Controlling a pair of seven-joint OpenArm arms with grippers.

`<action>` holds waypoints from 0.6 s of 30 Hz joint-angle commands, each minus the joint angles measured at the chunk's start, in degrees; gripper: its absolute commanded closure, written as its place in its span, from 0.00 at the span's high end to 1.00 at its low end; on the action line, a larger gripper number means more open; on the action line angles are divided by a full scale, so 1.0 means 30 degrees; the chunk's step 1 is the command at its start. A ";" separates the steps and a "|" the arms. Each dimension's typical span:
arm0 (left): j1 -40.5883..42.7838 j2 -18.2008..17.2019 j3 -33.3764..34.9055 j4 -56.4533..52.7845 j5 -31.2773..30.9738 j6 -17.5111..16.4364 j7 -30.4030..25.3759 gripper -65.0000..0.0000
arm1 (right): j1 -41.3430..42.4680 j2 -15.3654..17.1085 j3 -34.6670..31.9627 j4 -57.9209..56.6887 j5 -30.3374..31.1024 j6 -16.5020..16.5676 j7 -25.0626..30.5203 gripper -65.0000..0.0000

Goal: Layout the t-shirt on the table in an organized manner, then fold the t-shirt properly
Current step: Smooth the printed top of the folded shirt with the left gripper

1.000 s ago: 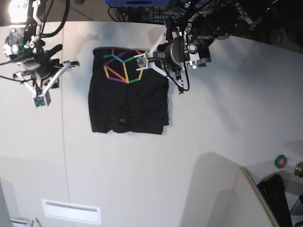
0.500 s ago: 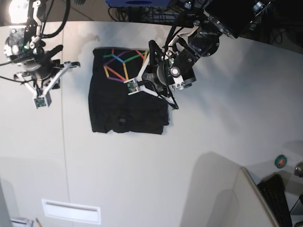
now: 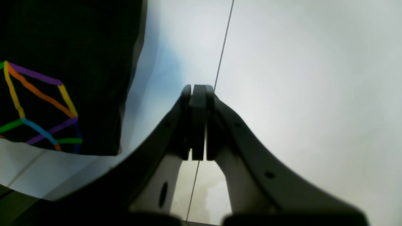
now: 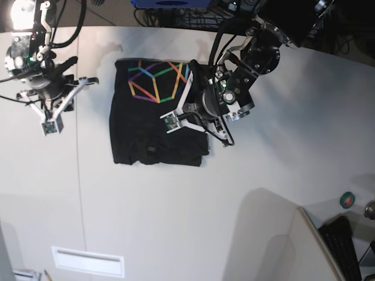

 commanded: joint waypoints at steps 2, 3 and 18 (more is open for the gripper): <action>-0.0499 0.0660 0.0005 -0.1161 -0.0099 0.0054 -0.0184 0.00 | 0.0111 0.0087 0.0046 0.0319 0.0055 -0.0022 0.0308 0.00; -0.0587 0.0806 0.0005 -0.1923 -0.0099 0.0054 -0.0184 0.00 | 0.0111 0.0087 0.0046 0.0319 0.0055 -0.0022 0.0308 0.00; -0.0499 -0.0219 -0.1431 -0.0809 -0.0245 0.2134 -0.2206 0.00 | 0.0082 0.0087 0.0046 0.0319 0.0055 0.0008 0.0279 0.00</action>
